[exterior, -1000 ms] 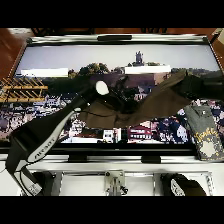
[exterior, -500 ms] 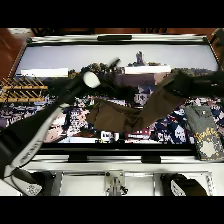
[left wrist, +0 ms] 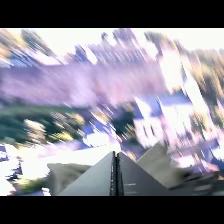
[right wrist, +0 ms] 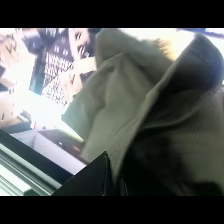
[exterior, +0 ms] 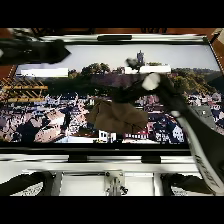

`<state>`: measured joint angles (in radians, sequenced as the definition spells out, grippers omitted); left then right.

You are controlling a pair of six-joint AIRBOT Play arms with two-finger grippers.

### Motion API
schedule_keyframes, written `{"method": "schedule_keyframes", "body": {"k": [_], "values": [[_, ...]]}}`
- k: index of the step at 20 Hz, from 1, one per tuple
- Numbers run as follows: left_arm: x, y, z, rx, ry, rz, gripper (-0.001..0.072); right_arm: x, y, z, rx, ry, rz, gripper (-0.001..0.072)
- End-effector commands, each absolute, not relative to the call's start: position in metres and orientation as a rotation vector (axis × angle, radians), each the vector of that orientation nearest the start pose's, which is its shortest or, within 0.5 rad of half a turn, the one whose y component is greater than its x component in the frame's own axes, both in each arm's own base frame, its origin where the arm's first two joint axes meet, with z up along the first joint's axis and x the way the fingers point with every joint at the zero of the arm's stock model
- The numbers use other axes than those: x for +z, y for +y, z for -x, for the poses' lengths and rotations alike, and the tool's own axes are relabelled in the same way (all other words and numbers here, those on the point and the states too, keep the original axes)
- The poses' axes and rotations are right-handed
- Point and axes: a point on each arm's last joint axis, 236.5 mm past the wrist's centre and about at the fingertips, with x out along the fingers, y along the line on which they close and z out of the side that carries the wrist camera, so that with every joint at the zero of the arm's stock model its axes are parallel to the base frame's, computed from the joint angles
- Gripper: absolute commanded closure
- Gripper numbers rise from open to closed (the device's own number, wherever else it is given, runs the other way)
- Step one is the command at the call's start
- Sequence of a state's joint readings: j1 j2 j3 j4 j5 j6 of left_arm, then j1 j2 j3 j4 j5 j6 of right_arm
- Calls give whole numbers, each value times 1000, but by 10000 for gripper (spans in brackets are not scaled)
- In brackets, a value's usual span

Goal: Fold the shirts.

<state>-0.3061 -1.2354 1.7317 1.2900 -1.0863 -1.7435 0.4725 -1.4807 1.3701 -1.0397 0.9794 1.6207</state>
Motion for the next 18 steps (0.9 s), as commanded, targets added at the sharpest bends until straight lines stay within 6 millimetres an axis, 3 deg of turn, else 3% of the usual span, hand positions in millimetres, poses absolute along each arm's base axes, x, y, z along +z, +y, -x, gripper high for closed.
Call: {"method": "schedule_keyframes", "body": {"k": [1,3,6,8,9,11,13,14,15,16,18], "values": [[322,-158,-394,-393,586,268,673,-20,371,-378,630,1244,-378,631],[324,-157,-387,-396,593,263,672,-32,384,-379,618,1267,-461,117],[315,-157,-385,-394,629,255,672,-15,368,-390,612,1245,-486,98],[314,-157,-386,-394,631,251,673,8,329,-398,595,1227,-419,98],[313,-157,-386,-396,630,243,673,17,301,-400,567,1226,-361,98],[312,-157,-387,-396,632,241,672,28,218,-397,433,1264,-197,98],[312,-157,-387,-395,632,240,672,26,120,-381,210,1379,-64,98],[312,-157,-387,-396,633,240,672,21,84,-367,133,1447,-71,98],[312,-157,-387,-396,633,240,672,10,66,-354,96,1505,-131,98],[312,-157,-387,-396,633,241,672,-7,60,-338,86,1566,-235,98],[312,-157,-387,-397,633,241,672,-39,82,-320,136,1614,-492,91]]}}
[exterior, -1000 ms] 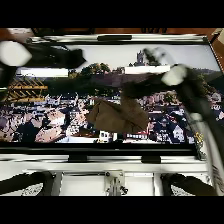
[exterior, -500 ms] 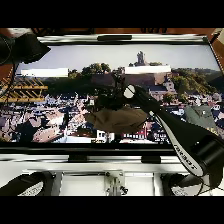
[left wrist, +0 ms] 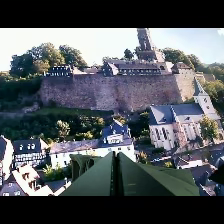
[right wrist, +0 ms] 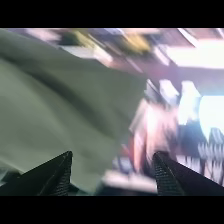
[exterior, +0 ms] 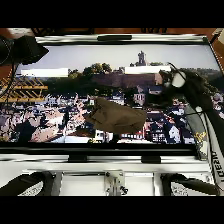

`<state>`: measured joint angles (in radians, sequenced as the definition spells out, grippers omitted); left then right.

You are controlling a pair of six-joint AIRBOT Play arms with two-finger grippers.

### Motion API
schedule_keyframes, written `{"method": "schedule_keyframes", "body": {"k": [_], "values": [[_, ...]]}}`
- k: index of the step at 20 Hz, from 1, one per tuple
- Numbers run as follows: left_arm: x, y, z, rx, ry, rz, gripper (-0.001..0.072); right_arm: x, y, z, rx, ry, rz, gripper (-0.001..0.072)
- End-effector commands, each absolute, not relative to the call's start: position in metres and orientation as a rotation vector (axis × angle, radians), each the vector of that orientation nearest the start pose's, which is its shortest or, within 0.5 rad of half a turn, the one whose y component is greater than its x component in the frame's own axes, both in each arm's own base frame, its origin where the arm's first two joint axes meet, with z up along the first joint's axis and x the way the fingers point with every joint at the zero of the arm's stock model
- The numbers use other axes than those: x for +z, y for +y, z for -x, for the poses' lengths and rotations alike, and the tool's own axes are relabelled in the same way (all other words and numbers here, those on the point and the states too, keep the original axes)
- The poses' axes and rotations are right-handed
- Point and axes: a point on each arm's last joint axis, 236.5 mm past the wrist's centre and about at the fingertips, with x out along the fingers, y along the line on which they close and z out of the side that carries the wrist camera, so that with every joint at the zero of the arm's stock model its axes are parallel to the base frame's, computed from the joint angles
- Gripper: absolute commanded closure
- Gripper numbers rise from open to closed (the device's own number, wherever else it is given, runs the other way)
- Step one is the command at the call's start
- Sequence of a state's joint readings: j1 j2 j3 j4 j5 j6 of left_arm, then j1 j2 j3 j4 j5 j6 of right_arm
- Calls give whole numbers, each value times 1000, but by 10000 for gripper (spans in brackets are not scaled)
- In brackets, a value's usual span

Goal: Fold the shirts.

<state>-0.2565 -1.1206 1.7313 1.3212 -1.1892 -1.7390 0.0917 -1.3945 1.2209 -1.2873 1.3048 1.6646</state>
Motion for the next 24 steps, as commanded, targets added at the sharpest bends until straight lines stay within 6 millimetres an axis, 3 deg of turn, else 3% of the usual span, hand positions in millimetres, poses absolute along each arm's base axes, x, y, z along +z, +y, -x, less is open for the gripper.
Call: {"method": "schedule_keyframes", "body": {"k": [1,3,6,10,11,12,13,14,16,19,21,23,24], "values": [[312,-157,-387,-396,633,242,672,-52,95,-320,149,1592,-605,81],[312,-157,-387,-396,634,241,672,-72,113,-324,131,1536,-765,82],[312,-157,-387,-396,634,241,672,-90,131,-321,105,1505,-871,81],[312,-157,-387,-396,633,242,672,-91,173,-325,174,1480,-932,97],[312,-157,-387,-396,633,242,672,-93,178,-326,181,1472,-913,319],[312,-157,-387,-397,633,242,672,-91,180,-328,185,1461,-910,600],[312,-157,-387,-397,633,242,672,-84,181,-333,210,1437,-893,658],[312,-157,-387,-396,632,241,672,-71,179,-341,263,1387,-844,658],[312,-157,-387,-396,632,241,672,-20,170,-367,377,1228,-743,659],[312,-157,-387,-401,629,226,672,97,138,-399,452,968,-661,659],[312,-157,-387,-403,627,219,672,157,104,-402,426,886,-631,659],[313,-158,-386,-407,628,221,672,193,65,-400,373,849,-580,659],[313,-159,-386,-411,629,225,672,200,42,-401,319,831,-550,659]]}}
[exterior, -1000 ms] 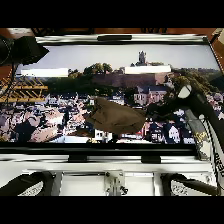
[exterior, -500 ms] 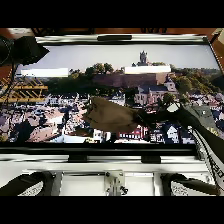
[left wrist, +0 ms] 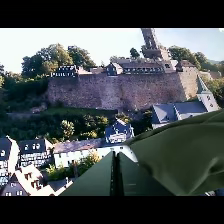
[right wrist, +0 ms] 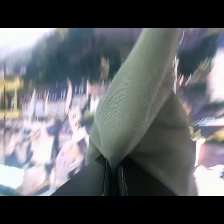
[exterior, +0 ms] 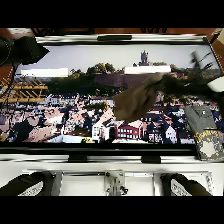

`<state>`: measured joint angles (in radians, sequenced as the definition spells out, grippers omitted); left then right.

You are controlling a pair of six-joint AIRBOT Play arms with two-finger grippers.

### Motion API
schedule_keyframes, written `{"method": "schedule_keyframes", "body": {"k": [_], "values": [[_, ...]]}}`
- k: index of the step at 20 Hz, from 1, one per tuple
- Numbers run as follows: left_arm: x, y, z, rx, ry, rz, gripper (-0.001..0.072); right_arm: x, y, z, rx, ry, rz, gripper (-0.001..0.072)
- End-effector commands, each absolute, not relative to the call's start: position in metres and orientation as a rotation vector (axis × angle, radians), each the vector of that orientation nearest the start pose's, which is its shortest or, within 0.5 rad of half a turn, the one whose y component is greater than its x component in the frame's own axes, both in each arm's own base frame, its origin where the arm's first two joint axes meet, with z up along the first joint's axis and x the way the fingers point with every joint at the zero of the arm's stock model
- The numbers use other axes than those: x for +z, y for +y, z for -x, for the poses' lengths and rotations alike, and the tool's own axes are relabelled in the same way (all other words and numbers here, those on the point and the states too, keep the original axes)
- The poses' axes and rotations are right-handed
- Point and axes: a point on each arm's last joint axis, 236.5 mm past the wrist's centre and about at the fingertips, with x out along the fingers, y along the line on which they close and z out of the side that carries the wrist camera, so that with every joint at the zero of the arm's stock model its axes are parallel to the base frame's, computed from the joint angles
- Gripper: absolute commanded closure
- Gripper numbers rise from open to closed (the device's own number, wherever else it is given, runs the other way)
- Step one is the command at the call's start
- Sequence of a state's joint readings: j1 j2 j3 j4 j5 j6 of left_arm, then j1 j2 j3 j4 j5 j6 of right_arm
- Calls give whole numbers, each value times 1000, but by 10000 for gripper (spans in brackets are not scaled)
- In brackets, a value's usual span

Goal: Fold the shirts.

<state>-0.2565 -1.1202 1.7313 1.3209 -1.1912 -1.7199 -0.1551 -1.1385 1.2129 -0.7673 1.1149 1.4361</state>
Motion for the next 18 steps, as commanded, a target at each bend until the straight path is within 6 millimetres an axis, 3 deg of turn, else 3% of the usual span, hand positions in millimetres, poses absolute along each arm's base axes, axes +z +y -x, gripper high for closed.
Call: {"method": "schedule_keyframes", "body": {"k": [1,4,7,10,14,18], "values": [[312,-160,-385,-414,632,226,672,203,14,-402,245,814,-516,659],[309,-162,-382,-421,648,216,672,193,-69,-404,26,780,-429,659],[305,-164,-377,-433,668,191,672,168,-127,-404,-116,803,-435,659],[304,-164,-377,-434,671,190,672,146,-161,-403,-190,830,-463,659],[304,-165,-377,-434,673,190,672,161,-211,-403,-317,713,-436,659],[304,-164,-377,-433,672,189,672,154,-240,-380,-416,740,-457,659]]}}
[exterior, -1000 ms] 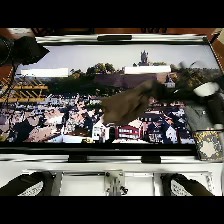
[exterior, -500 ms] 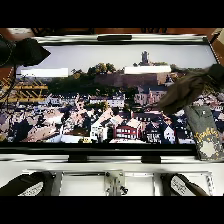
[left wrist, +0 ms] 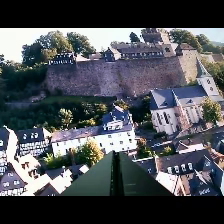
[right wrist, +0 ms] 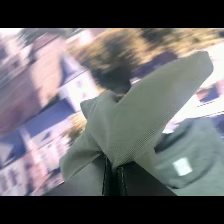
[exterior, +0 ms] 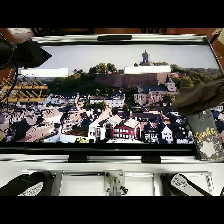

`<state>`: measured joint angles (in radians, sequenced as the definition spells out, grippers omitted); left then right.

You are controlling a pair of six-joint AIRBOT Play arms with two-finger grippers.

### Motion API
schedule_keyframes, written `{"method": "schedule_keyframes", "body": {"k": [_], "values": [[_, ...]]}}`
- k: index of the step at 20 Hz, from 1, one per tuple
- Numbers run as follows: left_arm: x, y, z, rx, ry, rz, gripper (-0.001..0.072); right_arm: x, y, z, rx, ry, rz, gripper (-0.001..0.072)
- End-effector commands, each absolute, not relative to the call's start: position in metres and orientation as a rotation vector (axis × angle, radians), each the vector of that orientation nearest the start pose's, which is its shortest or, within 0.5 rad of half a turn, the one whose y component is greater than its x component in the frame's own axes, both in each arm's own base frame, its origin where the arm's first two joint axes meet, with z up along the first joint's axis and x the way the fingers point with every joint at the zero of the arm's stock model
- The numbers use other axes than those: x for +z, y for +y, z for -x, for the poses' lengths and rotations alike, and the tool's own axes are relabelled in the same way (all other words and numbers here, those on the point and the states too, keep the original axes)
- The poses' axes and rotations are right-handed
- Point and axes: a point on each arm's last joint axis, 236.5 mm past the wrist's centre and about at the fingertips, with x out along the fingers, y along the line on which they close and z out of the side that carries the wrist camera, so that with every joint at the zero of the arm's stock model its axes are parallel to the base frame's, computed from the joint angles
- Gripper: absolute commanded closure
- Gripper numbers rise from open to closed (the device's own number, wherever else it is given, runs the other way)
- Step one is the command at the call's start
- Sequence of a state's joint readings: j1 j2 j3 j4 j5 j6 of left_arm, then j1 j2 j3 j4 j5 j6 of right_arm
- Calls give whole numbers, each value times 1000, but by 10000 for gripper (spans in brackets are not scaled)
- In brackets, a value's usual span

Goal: Fold the shirts.

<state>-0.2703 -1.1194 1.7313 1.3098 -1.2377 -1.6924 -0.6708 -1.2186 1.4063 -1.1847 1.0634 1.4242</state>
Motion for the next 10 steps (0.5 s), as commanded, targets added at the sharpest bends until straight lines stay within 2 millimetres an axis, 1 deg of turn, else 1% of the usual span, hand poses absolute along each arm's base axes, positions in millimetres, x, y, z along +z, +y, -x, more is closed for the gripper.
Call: {"method": "schedule_keyframes", "body": {"k": [1,2,5,7,10], "values": [[304,-164,-377,-434,672,187,672,147,-245,-368,-445,781,-468,659],[303,-164,-377,-435,672,185,672,140,-251,-354,-480,828,-468,659],[303,-164,-377,-435,673,184,672,130,-270,-305,-641,945,-470,659],[303,-165,-377,-440,671,174,672,119,-275,-268,-744,1054,-494,658],[300,-166,-373,-445,687,164,672,99,-278,-223,-910,1158,-575,658]]}}
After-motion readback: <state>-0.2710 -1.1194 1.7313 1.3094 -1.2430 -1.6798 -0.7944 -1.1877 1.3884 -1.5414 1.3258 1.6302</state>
